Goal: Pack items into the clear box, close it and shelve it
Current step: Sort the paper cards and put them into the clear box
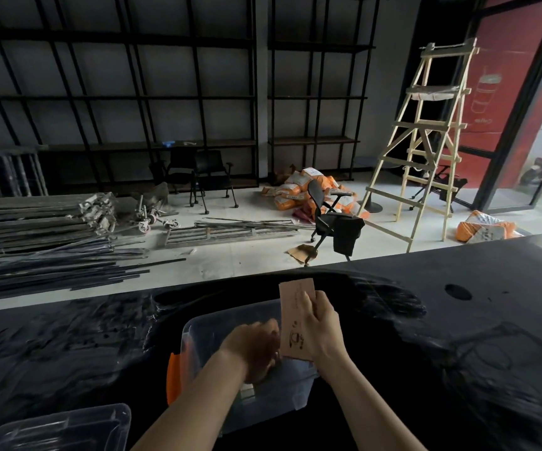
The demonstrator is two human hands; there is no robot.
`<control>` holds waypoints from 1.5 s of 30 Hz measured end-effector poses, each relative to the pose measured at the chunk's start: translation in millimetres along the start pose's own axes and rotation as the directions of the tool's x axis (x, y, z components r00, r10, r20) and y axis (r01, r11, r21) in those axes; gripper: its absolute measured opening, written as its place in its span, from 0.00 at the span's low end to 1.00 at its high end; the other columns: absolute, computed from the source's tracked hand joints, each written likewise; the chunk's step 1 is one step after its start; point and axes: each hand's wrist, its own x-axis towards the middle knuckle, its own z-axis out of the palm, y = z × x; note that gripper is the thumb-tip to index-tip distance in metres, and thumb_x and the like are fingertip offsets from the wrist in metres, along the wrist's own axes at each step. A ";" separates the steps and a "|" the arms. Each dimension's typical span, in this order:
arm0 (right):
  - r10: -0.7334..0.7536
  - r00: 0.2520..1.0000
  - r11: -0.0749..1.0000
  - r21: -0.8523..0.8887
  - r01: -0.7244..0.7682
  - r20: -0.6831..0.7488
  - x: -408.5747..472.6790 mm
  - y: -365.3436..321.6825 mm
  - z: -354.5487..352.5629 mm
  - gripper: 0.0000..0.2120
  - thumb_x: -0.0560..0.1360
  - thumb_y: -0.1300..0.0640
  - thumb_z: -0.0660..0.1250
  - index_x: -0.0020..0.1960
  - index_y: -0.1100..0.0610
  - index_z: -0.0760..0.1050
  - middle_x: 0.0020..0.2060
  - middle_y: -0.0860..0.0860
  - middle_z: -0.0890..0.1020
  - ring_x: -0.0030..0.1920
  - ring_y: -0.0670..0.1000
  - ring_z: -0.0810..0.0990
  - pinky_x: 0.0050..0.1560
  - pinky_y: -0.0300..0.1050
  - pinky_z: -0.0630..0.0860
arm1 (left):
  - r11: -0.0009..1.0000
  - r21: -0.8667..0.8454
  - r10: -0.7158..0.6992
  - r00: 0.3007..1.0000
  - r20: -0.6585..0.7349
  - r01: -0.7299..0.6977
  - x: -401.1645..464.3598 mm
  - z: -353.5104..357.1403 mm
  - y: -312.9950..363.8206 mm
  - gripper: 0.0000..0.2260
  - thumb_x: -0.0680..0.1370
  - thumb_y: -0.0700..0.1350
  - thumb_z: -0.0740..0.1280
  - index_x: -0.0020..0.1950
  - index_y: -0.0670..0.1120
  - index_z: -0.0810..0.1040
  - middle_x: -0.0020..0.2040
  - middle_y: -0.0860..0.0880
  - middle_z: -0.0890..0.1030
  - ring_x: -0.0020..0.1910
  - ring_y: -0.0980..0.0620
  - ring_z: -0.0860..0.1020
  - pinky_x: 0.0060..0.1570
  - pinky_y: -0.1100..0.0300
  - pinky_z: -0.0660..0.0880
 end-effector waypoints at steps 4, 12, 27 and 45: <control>-0.066 0.997 0.994 -0.086 0.063 -0.031 -0.9 2.0 5.2 0.15 0.82 0.50 0.61 0.38 0.52 0.65 0.34 0.49 0.78 0.31 0.48 0.78 0.26 0.40 0.73 | 0.989 0.097 -0.115 0.993 -0.008 0.115 -18.4 0.8 -13.3 0.09 0.78 0.44 0.67 0.58 0.49 0.74 0.60 0.45 0.74 0.56 0.42 0.77 0.52 0.48 0.77; -0.109 0.992 0.978 -0.187 0.096 -0.062 -8.3 -3.6 8.4 0.15 0.82 0.50 0.61 0.38 0.50 0.62 0.32 0.49 0.77 0.28 0.46 0.76 0.20 0.31 0.66 | 0.975 -0.045 -0.222 0.965 -0.136 0.218 -40.4 9.0 -18.1 0.09 0.76 0.39 0.69 0.52 0.50 0.76 0.55 0.48 0.78 0.51 0.43 0.80 0.47 0.50 0.74; -0.014 0.994 0.994 -0.104 0.025 0.107 -9.8 -22.4 14.7 0.14 0.80 0.46 0.61 0.40 0.53 0.68 0.35 0.49 0.79 0.33 0.47 0.77 0.34 0.45 0.74 | 0.023 -0.996 -0.472 0.878 -0.082 -0.081 -27.9 -25.1 6.7 0.18 0.75 0.46 0.74 0.63 0.48 0.74 0.53 0.44 0.85 0.50 0.46 0.84 0.53 0.45 0.81; -0.099 0.981 0.854 -0.493 0.169 0.164 -15.7 11.2 -4.1 0.35 0.68 0.47 0.55 0.76 0.48 0.66 0.64 0.52 0.78 0.67 0.56 0.72 0.60 0.49 0.70 | 0.457 -0.719 -0.509 0.817 0.271 0.523 18.5 8.5 9.4 0.10 0.76 0.46 0.66 0.55 0.45 0.74 0.54 0.44 0.80 0.54 0.44 0.80 0.49 0.55 0.78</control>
